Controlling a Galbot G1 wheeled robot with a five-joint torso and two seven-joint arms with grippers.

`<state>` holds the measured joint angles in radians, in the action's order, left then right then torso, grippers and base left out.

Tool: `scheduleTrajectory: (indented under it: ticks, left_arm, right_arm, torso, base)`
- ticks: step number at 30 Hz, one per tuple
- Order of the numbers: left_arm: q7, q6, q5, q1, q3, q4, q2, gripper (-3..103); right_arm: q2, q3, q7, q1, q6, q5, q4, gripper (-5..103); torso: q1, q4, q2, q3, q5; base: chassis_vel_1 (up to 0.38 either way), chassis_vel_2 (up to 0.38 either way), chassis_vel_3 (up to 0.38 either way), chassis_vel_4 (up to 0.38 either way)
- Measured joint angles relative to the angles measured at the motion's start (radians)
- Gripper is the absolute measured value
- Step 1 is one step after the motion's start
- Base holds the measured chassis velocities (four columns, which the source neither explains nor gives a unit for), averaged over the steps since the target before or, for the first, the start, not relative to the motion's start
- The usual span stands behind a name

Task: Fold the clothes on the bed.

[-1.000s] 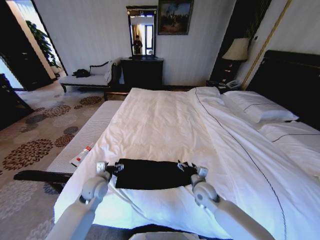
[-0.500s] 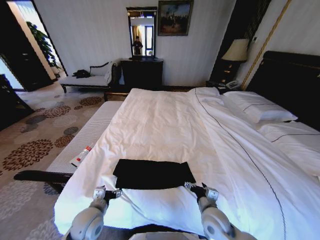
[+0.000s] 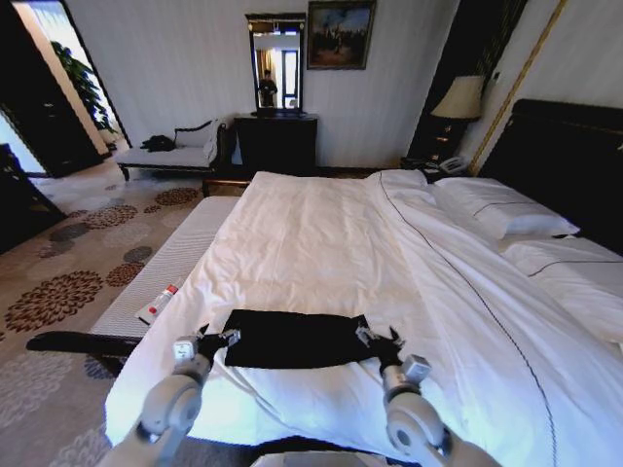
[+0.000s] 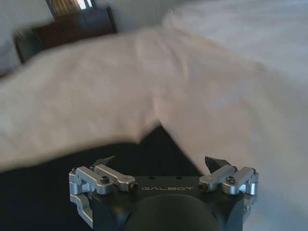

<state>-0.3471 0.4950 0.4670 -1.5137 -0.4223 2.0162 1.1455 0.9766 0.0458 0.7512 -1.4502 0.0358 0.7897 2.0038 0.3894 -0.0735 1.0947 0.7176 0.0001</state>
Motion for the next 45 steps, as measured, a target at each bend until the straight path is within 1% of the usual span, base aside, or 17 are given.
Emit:
scheduleTrajectory:
  ticks: [1, 6, 13, 16, 20, 22, 23, 26, 27, 28, 30, 31, 32, 34, 35, 40, 45]
  left_arm:
    - [0.000, -0.005, -0.018, -0.019, 0.004, -0.010, -0.003, 100]
    - [-0.001, -0.012, -0.040, -0.102, 0.002, -0.011, -0.026, 100]
    - [-0.001, -0.016, -0.048, -0.174, -0.013, 0.023, -0.035, 100]
    - [-0.001, -0.018, -0.043, -0.201, -0.022, 0.074, -0.039, 100]
    - [0.003, -0.033, -0.037, -0.223, -0.034, 0.143, -0.045, 100]
    - [0.016, -0.079, -0.021, -0.230, -0.049, 0.218, -0.046, 100]
    - [0.016, -0.079, -0.021, -0.230, -0.049, 0.218, -0.046, 100]
    - [0.049, -0.159, 0.039, -0.195, -0.094, 0.316, -0.036, 100]
    - [0.049, -0.159, 0.039, -0.195, -0.094, 0.316, -0.036, 100]
    - [0.056, -0.170, 0.086, -0.177, -0.114, 0.346, -0.031, 100]
    - [0.060, -0.171, 0.211, -0.138, -0.170, 0.418, -0.019, 100]
    - [0.060, -0.163, 0.263, -0.127, -0.189, 0.449, -0.014, 100]
    - [0.060, -0.163, 0.263, -0.127, -0.189, 0.449, -0.014, 100]
    - [0.052, -0.140, 0.342, -0.116, -0.228, 0.485, -0.007, 100]
    - [0.047, -0.133, 0.365, -0.115, -0.246, 0.490, -0.004, 100]
    - [0.029, -0.116, 0.409, -0.117, -0.301, 0.493, 0.012, 100]
    - [0.019, -0.104, 0.405, -0.113, -0.303, 0.492, 0.034, 100]
  right_arm:
    - [0.008, -0.005, 0.010, -0.006, -0.008, 0.000, -0.021, 100]
    - [0.014, 0.000, 0.057, -0.046, -0.042, -0.020, -0.074, 100]
    - [0.002, 0.038, 0.077, -0.100, -0.035, -0.047, -0.069, 100]
    - [-0.005, 0.063, 0.080, -0.141, -0.013, -0.081, -0.010, 100]
    - [-0.010, 0.083, 0.072, -0.173, 0.011, -0.116, 0.081, 100]
    - [-0.011, 0.097, 0.047, -0.184, 0.046, -0.128, 0.156, 100]
    - [-0.011, 0.097, 0.047, -0.184, 0.046, -0.128, 0.156, 100]
    - [-0.003, 0.112, -0.012, -0.173, 0.101, -0.055, 0.202, 100]
    - [-0.003, 0.112, -0.012, -0.173, 0.101, -0.055, 0.202, 100]
    - [0.002, 0.114, -0.029, -0.163, 0.112, -0.005, 0.205, 100]
    - [0.023, 0.117, -0.071, -0.132, 0.131, 0.110, 0.187, 100]
    - [0.033, 0.117, -0.090, -0.119, 0.138, 0.146, 0.170, 100]
    - [0.033, 0.117, -0.090, -0.119, 0.138, 0.146, 0.170, 100]
    - [0.056, 0.118, -0.118, -0.101, 0.147, 0.209, 0.142, 100]
    - [0.067, 0.118, -0.127, -0.095, 0.151, 0.238, 0.130, 100]
    - [0.114, 0.121, -0.154, -0.090, 0.172, 0.300, 0.094, 100]
    - [0.155, 0.132, -0.155, -0.087, 0.174, 0.347, 0.071, 100]
  torso:
    - [0.000, 0.0001, 0.000, 0.000, 0.0000]
    - [0.000, 0.0003, 0.000, 0.000, -0.0002]
    - [0.000, 0.0004, 0.000, 0.000, 0.0000]
    - [0.000, -0.0004, 0.000, 0.000, -0.0002]
    - [0.000, -0.0003, 0.000, 0.000, -0.0002]
    - [0.000, 0.0001, 0.000, 0.000, -0.0003]
    - [0.000, 0.0001, 0.000, 0.000, -0.0003]
    - [0.000, 0.0000, 0.000, 0.000, -0.0001]
    - [0.000, 0.0000, 0.000, 0.000, -0.0001]
    - [0.000, 0.0000, 0.000, 0.000, -0.0003]
    - [0.000, 0.0001, 0.000, 0.000, 0.0001]
    - [0.000, 0.0001, 0.000, 0.000, 0.0000]
    - [0.000, 0.0001, 0.000, 0.000, 0.0000]
    - [0.000, 0.0001, 0.000, 0.000, 0.0001]
    - [0.000, 0.0000, 0.000, 0.000, 0.0001]
    - [0.000, 0.0001, 0.000, 0.000, -0.0003]
    - [0.000, 0.0000, 0.000, 0.000, -0.0002]
  base:
    - [0.000, 0.000, 0.000, 0.000]
    - [0.000, 0.000, 0.000, 0.000]
    - [0.000, 0.000, 0.000, 0.000]
    - [0.000, 0.000, 0.000, 0.000]
    - [0.000, 0.000, 0.000, 0.000]
    - [0.000, 0.000, 0.000, 0.000]
    - [0.000, 0.000, 0.000, 0.000]
    - [0.000, 0.000, 0.000, 0.000]
    - [0.000, 0.000, 0.000, 0.000]
    - [0.000, 0.000, 0.000, 0.000]
    - [0.000, 0.000, 0.000, 0.000]
    - [0.000, 0.000, 0.000, 0.000]
    - [0.000, 0.000, 0.000, 0.000]
    - [0.000, 0.000, 0.000, 0.000]
    - [0.000, 0.000, 0.000, 0.000]
    - [0.000, 0.000, 0.000, 0.000]
    - [0.000, 0.000, 0.000, 0.000]
